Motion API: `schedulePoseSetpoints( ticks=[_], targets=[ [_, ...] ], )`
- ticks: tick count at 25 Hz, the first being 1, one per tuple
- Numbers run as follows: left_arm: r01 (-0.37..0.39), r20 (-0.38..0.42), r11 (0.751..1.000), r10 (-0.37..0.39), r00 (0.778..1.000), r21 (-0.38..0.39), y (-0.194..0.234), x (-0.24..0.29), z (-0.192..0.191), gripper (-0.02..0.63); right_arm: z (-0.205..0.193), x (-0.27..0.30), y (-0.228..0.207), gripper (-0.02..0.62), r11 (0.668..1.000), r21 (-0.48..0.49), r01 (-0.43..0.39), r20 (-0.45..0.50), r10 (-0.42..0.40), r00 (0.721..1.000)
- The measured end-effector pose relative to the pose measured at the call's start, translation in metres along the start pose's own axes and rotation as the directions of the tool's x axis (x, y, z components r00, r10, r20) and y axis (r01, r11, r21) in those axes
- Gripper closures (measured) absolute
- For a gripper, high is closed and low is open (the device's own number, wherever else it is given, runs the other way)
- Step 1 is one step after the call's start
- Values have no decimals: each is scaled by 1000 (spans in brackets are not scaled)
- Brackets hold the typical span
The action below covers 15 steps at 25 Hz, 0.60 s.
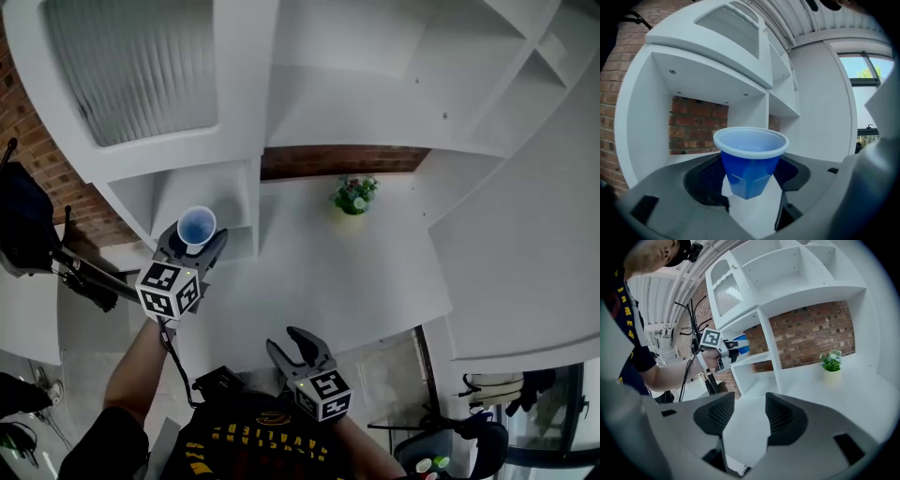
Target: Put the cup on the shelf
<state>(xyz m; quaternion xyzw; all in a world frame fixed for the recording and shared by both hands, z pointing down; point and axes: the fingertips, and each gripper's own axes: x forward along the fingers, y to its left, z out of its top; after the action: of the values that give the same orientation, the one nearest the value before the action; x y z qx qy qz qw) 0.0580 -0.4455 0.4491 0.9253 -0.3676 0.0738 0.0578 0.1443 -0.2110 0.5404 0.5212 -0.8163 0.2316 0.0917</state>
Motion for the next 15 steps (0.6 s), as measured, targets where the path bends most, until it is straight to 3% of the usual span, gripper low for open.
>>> schedulePoseSetpoints(
  ticks=[5,15],
  targets=[
    [2,-31,1000,-1,1000,17,8,39,4,310,-3,-11,-18,391,998,41,40,6,-40,999],
    [9,-226,999,0,974,39,22,93,-13,310,-8,-12,-36,391,994,81,75,0,-75,997]
  ],
)
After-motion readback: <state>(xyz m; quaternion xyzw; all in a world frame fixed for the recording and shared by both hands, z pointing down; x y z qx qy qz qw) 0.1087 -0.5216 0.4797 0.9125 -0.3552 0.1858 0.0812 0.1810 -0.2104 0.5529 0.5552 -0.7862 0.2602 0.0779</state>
